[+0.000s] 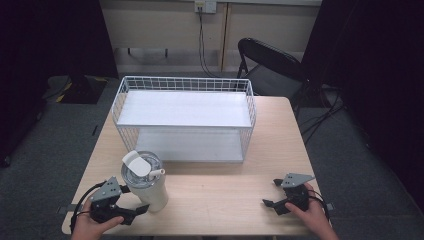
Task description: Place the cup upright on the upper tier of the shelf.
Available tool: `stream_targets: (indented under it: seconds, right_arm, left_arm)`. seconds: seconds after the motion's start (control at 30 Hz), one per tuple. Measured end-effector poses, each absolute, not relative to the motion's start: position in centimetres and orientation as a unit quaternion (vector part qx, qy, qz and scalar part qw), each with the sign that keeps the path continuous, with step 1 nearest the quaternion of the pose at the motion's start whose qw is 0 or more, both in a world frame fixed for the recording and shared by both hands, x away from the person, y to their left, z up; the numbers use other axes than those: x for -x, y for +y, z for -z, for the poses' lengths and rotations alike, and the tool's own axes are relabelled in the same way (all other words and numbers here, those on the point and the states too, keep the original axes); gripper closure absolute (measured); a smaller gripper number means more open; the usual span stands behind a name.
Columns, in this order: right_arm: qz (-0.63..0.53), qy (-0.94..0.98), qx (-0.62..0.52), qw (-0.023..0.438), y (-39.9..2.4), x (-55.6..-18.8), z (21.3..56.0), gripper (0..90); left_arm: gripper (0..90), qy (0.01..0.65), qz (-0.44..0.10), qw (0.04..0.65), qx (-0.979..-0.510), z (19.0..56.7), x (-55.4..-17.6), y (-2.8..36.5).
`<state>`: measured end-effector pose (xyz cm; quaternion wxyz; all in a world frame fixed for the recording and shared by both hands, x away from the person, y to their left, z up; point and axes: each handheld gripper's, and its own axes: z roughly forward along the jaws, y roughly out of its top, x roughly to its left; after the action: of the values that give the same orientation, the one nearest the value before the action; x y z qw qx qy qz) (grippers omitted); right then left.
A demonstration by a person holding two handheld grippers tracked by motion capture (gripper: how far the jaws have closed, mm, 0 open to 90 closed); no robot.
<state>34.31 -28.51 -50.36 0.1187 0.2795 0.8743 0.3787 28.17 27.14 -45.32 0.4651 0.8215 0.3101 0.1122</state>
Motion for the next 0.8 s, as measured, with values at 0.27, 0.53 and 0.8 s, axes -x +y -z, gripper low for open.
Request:
stream_targets:
  seconds: [0.27,0.53,0.8]
  right_arm:
    - [-0.379,0.874,-0.28,0.119,-28.5,-34.3,50.4,10.6]
    - [-0.379,0.874,-0.279,0.119,-28.5,-34.3,50.4,10.6]
    - [-0.379,0.874,-0.279,0.119,-28.5,-34.3,50.4,10.6]
  left_arm:
    - [15.7,0.315,-0.11,0.477,-0.813,44.7,-28.7,26.8]
    - [11.8,0.311,-0.124,0.495,-0.802,44.4,-29.0,26.2]
    - [8.8,0.304,-0.139,0.518,-0.788,44.5,-29.4,25.5]
